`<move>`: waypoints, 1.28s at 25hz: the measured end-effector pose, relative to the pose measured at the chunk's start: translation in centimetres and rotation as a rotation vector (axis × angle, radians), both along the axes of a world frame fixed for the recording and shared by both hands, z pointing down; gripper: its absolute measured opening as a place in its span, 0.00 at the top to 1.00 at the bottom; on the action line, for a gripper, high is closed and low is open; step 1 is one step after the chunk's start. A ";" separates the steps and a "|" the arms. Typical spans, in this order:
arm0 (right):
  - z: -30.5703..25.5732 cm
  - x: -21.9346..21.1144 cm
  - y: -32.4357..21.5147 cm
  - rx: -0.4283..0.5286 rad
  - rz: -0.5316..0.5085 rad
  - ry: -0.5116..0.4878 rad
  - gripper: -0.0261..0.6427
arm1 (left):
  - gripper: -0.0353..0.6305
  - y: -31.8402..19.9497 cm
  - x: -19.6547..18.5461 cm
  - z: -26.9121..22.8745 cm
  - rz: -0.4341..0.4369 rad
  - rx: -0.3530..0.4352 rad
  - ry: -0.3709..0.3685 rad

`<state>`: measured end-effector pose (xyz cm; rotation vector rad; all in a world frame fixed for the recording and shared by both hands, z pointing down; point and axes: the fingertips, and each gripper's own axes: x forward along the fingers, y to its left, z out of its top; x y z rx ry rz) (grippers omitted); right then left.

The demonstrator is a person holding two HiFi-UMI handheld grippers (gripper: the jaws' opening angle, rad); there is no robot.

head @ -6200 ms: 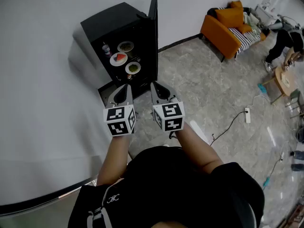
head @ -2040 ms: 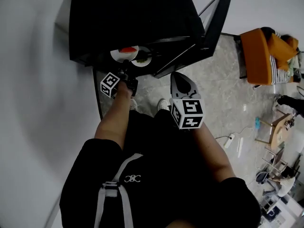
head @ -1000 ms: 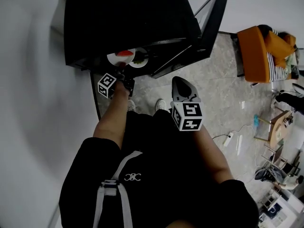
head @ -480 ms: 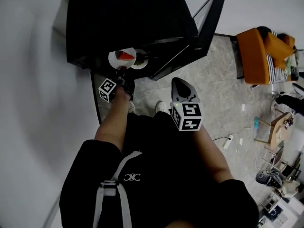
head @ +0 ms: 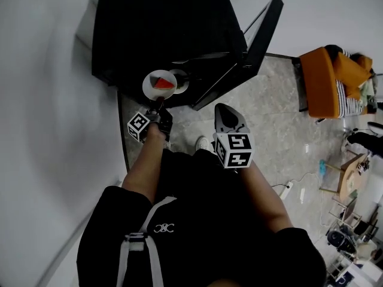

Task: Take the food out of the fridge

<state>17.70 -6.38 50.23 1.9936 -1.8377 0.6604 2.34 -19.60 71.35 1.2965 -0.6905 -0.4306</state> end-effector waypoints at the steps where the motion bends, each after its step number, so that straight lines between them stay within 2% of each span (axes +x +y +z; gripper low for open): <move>1: 0.0 -0.1 -0.1 0.001 -0.005 -0.007 0.96 | 0.93 0.3 -0.1 -0.4 0.000 0.005 0.008; 8: -0.2 -1.3 -1.3 0.025 -0.063 -0.049 0.96 | 0.93 2.8 -0.7 -4.7 0.048 0.057 0.052; 16: -1.1 -4.2 -3.8 0.064 -0.164 -0.096 0.96 | 0.92 7.7 -3.3 -10.1 0.168 0.058 0.039; 24: -1.5 -6.7 -6.1 0.089 -0.225 -0.151 0.96 | 0.92 9.9 -6.9 -17.2 0.153 0.104 0.062; 32: -1.3 -7.6 -7.7 0.091 -0.237 -0.161 0.96 | 0.91 11.3 -7.9 -22.7 0.145 0.132 0.113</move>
